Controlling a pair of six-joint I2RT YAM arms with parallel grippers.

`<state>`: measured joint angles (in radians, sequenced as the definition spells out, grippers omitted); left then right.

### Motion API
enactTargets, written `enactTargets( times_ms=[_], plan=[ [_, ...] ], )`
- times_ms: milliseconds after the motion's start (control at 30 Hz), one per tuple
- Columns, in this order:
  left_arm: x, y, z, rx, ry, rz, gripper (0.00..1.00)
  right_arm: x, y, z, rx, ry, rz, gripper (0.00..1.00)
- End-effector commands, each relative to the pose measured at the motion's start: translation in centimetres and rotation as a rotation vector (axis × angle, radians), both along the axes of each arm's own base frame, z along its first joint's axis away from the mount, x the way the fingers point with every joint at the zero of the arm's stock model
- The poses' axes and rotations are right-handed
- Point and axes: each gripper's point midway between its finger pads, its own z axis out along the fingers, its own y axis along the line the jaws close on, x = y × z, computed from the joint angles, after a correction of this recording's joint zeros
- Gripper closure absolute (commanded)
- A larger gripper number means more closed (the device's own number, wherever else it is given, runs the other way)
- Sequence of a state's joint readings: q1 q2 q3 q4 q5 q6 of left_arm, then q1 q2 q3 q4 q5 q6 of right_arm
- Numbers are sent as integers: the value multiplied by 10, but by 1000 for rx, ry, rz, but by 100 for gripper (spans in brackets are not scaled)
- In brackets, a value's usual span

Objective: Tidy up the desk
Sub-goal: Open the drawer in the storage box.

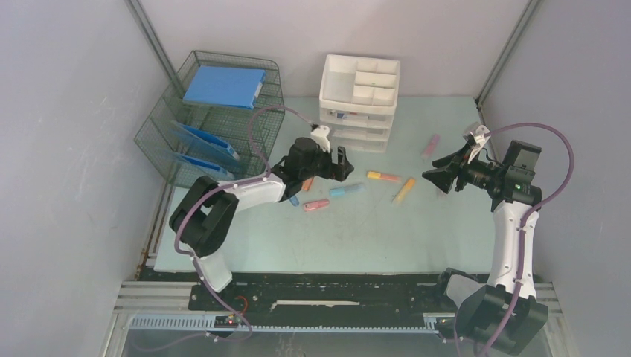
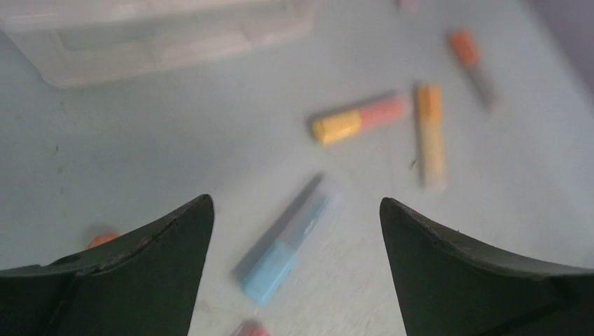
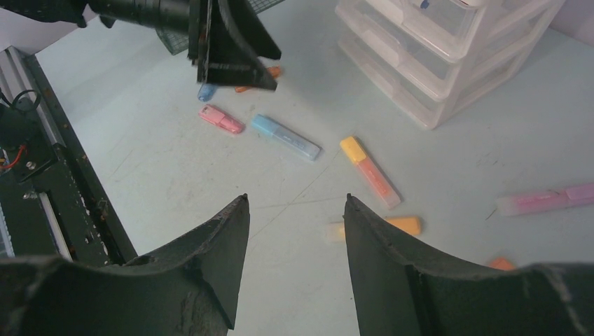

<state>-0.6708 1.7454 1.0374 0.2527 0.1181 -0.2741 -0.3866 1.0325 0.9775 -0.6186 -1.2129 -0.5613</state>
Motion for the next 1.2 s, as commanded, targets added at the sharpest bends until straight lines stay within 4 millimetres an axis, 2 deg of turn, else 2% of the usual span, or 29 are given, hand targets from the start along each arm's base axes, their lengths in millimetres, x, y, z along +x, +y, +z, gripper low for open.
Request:
enactTargets(
  times_ms=[0, 167, 267, 633, 1167],
  plan=[
    [36, -18, 71, -484, -34, 102, 6, -1, 0, 13, -18, -55, 9, 40],
    [61, -31, 104, -785, 7, 159, 5, -1, 0, 14, -17, -57, 12, 40],
    [75, -37, 109, -910, 57, 196, 4, -2, 0, 14, -17, -58, 13, 40],
    [106, -36, 94, -1136, 138, 318, 2, -2, 0, 13, -15, -56, 15, 40],
    [129, -40, 60, -1148, 155, 399, 1, -2, 0, 14, -19, -61, 14, 40]
  ],
)
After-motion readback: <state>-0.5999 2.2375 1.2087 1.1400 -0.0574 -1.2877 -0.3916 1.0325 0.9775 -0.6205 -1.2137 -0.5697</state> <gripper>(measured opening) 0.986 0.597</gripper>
